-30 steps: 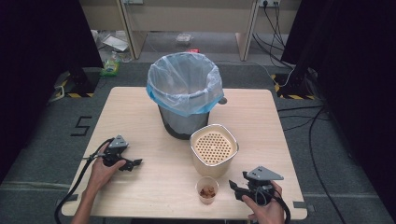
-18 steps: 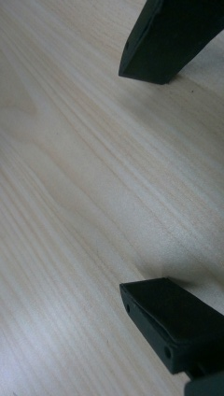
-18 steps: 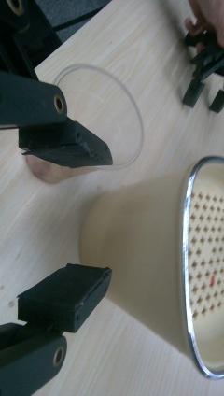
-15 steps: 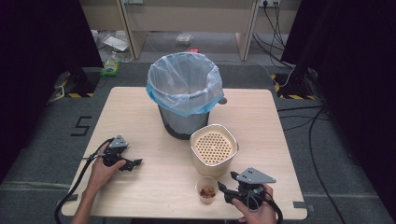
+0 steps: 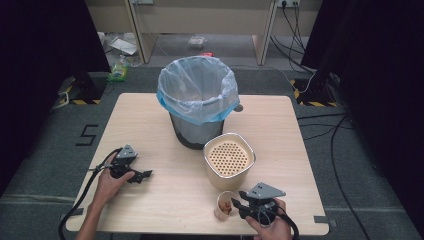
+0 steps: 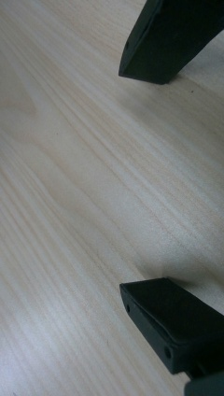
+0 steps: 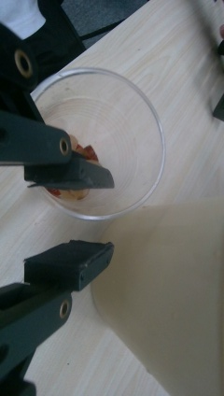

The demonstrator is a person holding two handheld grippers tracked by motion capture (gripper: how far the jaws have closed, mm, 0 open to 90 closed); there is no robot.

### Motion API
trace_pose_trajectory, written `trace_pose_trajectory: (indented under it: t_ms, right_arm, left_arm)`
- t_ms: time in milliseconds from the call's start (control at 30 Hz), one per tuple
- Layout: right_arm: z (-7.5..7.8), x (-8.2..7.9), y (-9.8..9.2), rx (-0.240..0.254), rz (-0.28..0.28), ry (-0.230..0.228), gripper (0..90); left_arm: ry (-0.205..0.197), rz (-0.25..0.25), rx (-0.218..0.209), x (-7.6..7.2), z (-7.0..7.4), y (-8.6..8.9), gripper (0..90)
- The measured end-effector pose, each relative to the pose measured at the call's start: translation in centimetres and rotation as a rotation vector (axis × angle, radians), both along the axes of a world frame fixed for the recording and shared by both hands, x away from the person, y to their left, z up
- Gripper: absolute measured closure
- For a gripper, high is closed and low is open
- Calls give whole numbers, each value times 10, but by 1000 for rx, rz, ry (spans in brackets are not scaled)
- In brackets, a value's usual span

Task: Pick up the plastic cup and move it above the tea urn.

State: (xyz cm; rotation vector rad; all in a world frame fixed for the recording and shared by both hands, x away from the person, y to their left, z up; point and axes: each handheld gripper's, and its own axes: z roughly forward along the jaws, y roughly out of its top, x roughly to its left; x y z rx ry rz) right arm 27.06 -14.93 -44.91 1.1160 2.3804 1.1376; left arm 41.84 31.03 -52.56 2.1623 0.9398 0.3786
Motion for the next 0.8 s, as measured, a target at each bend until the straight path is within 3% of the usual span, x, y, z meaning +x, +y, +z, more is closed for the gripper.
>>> trace_pose_trajectory:
  t_ms: [200,300,400,500,567,600,800]
  right_arm:
    - [-10,1,-2,3,30,39,725]
    - [-12,1,-2,10,50,36,798]
    - [-12,0,-2,22,71,37,814]
    - [-8,-1,-6,55,105,26,865]
    - [-6,-2,-8,46,110,15,871]
    - [-2,-3,-13,11,105,-8,872]
    - [5,-1,-34,5,61,-42,872]
  left_arm:
    - [0,-1,0,0,0,0,0]
    - [0,-1,1,0,0,0,0]
    - [1,-2,1,0,0,0,0]
    - [0,-2,0,0,0,0,0]
    - [1,-3,1,0,0,0,0]
    - [1,-3,1,0,0,0,0]
    - [1,-3,1,0,0,0,0]
